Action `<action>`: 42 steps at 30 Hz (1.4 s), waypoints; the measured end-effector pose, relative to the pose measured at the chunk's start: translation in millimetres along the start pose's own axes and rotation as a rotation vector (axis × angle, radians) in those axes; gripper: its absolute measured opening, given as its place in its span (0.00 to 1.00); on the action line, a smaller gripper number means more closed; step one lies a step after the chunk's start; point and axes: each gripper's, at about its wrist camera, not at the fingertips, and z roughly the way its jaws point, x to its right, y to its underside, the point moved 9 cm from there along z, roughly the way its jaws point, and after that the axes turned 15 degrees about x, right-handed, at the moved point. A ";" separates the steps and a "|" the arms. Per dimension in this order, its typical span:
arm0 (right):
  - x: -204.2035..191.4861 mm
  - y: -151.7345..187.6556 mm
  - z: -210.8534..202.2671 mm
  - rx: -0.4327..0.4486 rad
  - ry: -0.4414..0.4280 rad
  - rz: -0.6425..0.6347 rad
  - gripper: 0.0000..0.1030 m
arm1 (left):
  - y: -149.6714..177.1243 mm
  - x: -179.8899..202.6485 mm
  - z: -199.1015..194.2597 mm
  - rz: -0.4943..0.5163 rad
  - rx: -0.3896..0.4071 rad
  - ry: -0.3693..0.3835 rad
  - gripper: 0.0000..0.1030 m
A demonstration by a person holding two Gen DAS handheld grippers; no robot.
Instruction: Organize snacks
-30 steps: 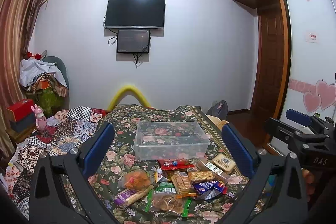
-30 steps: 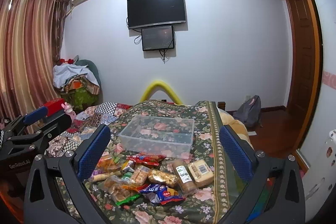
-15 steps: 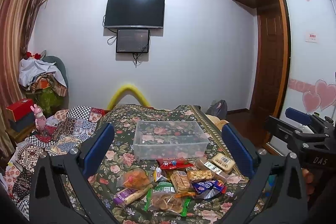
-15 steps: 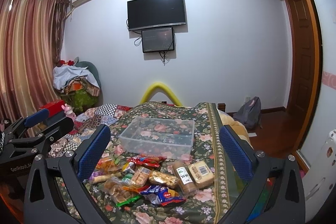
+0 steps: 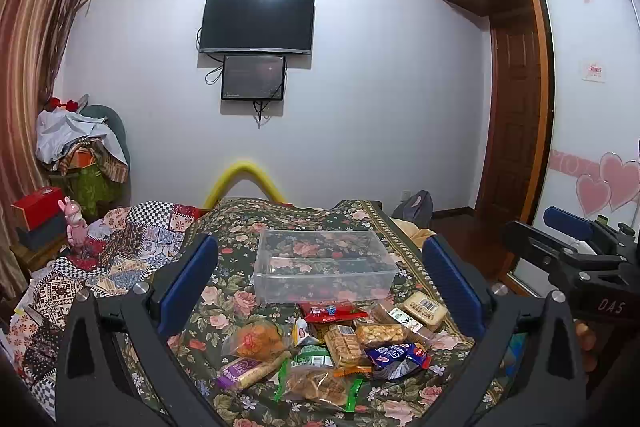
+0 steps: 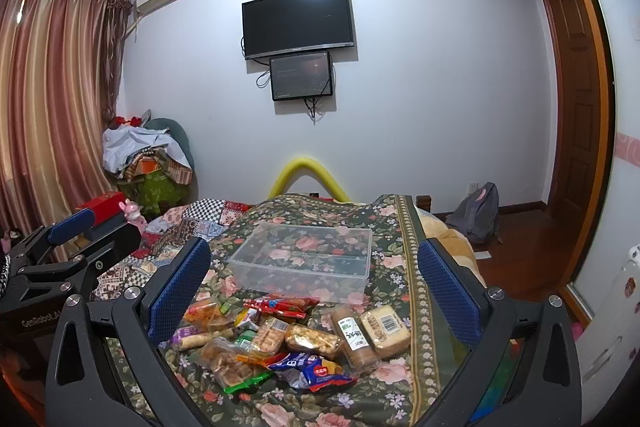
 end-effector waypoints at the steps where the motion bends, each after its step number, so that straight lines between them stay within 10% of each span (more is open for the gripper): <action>1: 0.0 0.0 0.1 0.000 -0.001 0.001 1.00 | 0.0 0.0 0.0 0.000 0.001 0.000 1.00; 30: 3.4 5.1 1.6 -0.011 -0.007 0.016 1.00 | 6.0 0.5 4.3 -0.003 -0.013 0.006 0.99; 42: 22.6 40.3 18.1 -0.114 -0.005 0.017 0.77 | 46.3 -22.6 30.0 0.003 -0.145 -0.009 0.76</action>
